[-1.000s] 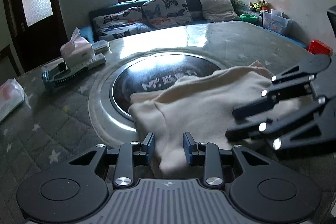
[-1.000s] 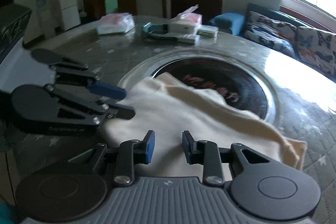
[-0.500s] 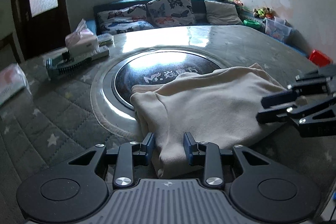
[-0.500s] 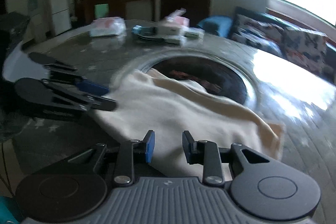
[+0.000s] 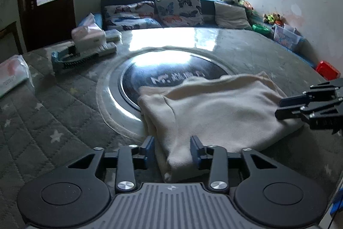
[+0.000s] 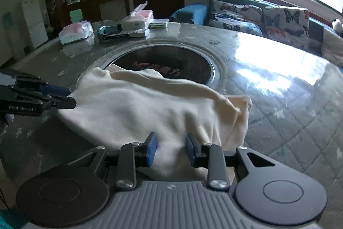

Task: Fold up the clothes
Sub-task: 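Grasp the folded sweatshirt edge with the right tool and tuck it under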

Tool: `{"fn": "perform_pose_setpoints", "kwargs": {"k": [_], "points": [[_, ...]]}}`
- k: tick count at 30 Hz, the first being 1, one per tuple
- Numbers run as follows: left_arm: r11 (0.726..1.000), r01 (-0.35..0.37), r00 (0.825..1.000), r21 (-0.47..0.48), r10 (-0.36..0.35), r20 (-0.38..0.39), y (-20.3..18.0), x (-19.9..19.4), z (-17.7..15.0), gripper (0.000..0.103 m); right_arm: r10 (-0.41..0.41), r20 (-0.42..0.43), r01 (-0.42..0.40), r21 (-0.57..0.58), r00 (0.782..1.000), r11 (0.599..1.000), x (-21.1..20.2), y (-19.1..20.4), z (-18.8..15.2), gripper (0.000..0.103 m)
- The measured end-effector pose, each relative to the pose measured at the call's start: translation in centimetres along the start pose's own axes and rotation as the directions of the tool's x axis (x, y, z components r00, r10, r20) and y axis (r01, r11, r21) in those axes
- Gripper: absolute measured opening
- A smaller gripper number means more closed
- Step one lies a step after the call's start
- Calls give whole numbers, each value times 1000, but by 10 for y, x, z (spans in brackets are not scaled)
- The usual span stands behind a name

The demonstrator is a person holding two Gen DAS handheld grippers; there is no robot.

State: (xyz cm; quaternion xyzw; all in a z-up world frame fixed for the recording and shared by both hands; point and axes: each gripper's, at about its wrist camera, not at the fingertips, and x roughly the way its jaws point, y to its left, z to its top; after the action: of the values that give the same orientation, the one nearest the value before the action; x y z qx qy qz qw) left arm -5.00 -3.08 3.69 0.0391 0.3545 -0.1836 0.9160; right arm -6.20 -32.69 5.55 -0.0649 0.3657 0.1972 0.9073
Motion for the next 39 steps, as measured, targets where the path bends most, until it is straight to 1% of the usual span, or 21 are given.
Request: {"fn": "perform_pose_setpoints", "kwargs": {"k": [1, 3, 4, 7, 8, 9, 10, 12, 13, 14, 16, 17, 21, 23, 27, 30, 33, 36, 39], "points": [[1000, -4, 1000, -5, 4, 9, 2, -3, 1, 45, 2, 2, -2, -18, 1000, 1000, -1, 3, 2, 29], [1000, -9, 1000, -16, 9, 12, 7, -5, 2, 49, 24, 8, -23, -56, 1000, 998, -3, 13, 8, 34], [1000, -17, 1000, -24, 17, 10, 9, -5, 2, 52, 37, 11, -36, -78, 999, 996, -4, 20, 12, 34], [998, -36, 999, -52, 36, 6, 17, -6, 1, 54, 86, 8, -84, -145, 996, 986, -2, 43, 21, 35], [997, -43, 999, -66, 44, 7, 20, -7, 1, 60, 103, 4, -101, -172, 995, 980, 0, 51, 23, 37], [996, -51, 999, -78, 52, 10, 23, -9, 1, 64, 119, 0, -117, -200, 993, 973, 2, 61, 26, 40], [994, -58, 998, -90, 59, 12, 26, -10, 1, 69, 136, -6, -134, -228, 991, 964, 5, 70, 27, 41], [992, -68, 997, -103, 71, 19, 30, -13, 1, 75, 168, -21, -167, -284, 985, 944, 10, 89, 31, 41], [992, -73, 997, -108, 75, 21, 32, -14, 2, 81, 179, -28, -179, -311, 983, 934, 12, 99, 32, 41], [991, -79, 996, -111, 82, 26, 33, -15, 2, 90, 187, -36, -188, -338, 982, 922, 15, 107, 33, 42], [988, -91, 995, -121, 96, 35, 36, -16, 2, 101, 195, -47, -198, -383, 980, 902, 21, 122, 33, 43], [987, -96, 994, -129, 102, 41, 37, -17, 3, 103, 196, -51, -200, -400, 979, 894, 24, 128, 33, 43], [980, -106, 993, -167, 113, 33, 45, -15, 5, 103, 188, -57, -193, -460, 981, 867, 35, 148, 33, 43], [978, -114, 993, -178, 118, 15, 47, -13, 6, 103, 179, -57, -185, -480, 982, 858, 39, 154, 32, 43], [975, -89, 996, -204, 88, -11, 49, -10, 8, 103, 156, -58, -163, -513, 986, 843, 46, 164, 29, 42], [964, -64, 998, -259, 58, -33, 50, -8, 10, 103, 132, -49, -137, -536, 990, 833, 50, 170, 26, 39], [945, -28, 999, -327, 13, -47, 51, -5, 14, 103, 118, -35, -118, -538, 992, 835, 51, 170, 25, 26], [926, 2, 998, -378, -24, -54, 48, -1, 18, 103, 137, -17, -127, -502, 990, 856, 47, 164, 29, 17], [899, 33, 996, -436, -67, -62, 45, 4, 22, 103, 164, -1, -147, -450, 986, 881, 40, 154, 34, 14]]}}
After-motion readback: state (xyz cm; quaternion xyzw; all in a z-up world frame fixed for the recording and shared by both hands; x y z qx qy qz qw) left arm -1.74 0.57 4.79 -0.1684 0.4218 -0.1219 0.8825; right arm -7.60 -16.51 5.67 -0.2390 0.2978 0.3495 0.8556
